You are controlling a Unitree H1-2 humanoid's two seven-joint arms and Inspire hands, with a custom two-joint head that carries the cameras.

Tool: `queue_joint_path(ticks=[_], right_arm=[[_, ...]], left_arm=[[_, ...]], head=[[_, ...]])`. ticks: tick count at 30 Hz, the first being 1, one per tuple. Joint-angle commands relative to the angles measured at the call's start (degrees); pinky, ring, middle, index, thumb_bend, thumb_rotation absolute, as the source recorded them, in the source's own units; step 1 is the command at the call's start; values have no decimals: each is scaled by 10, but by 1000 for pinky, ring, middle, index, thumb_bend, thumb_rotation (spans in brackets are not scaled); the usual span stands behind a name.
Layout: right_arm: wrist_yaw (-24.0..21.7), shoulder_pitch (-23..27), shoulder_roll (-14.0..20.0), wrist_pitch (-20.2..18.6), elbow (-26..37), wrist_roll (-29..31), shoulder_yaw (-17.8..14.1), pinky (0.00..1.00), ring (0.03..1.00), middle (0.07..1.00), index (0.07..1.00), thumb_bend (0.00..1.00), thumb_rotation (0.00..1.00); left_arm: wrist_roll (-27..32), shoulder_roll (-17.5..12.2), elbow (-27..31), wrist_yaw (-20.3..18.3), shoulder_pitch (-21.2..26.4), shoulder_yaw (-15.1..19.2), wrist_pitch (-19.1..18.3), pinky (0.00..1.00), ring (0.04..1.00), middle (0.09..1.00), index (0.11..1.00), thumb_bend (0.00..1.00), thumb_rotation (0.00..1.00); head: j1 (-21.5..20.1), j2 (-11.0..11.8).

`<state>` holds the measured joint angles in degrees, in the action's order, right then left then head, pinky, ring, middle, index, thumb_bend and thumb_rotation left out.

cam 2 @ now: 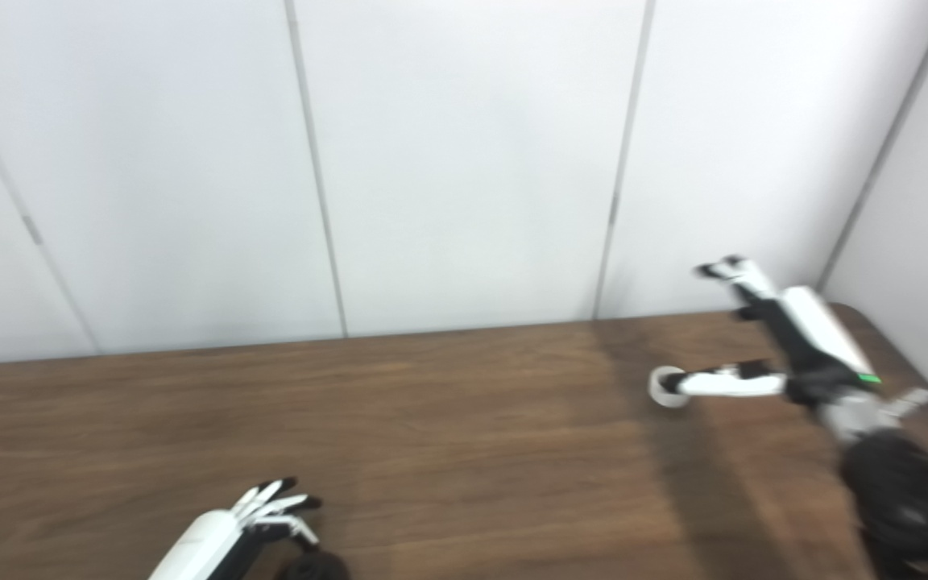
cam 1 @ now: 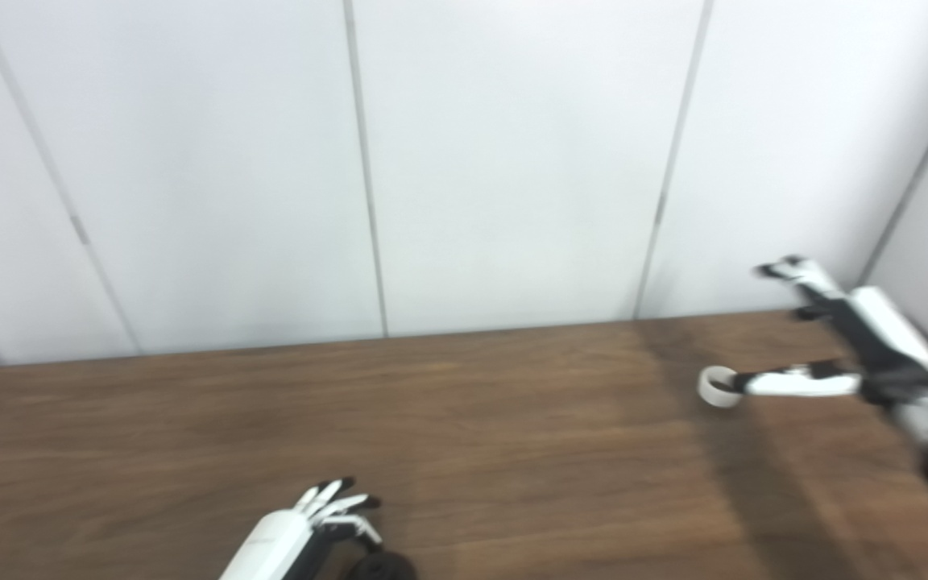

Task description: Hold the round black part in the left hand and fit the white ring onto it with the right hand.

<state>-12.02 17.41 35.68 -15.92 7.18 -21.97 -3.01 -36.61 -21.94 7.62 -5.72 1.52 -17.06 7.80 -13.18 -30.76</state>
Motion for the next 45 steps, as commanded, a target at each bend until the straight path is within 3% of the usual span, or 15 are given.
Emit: queue_joint_path(ticks=[1,8,13,24,28,45], right_arm=[[-2,54,38,15,-12,-28,8,866,1000,1000,859,1000,388],[-60,137,69,23,-143,-71,91,856,1000,1000,852,1000,421],[-78,170,69,36,-213,-95,142,948,1000,1000,848,1000,372],[-102,207,57,24,-296,-159,219,993,1000,1000,868,1000,368],[-107,205,59,25,-303,-181,237,1000,1000,1000,877,1000,381],[-94,223,58,42,-351,-204,262,1000,1000,1000,858,1000,358]], left_arm=[[-3,-13,14,-2,10,7,18,1000,964,840,479,518,40],[0,-17,14,-9,10,14,27,1000,953,826,480,518,40],[0,-17,20,-16,6,20,29,1000,951,825,480,518,39],[6,-18,38,-32,-7,33,28,1000,956,830,480,517,40],[8,-17,46,-38,-11,37,28,1000,956,830,480,517,39],[14,-16,70,-57,-29,51,25,1000,958,830,480,517,39]], head=[[1,0],[-12,0],[-18,-1],[-29,-6],[-29,-7],[-38,-14]])
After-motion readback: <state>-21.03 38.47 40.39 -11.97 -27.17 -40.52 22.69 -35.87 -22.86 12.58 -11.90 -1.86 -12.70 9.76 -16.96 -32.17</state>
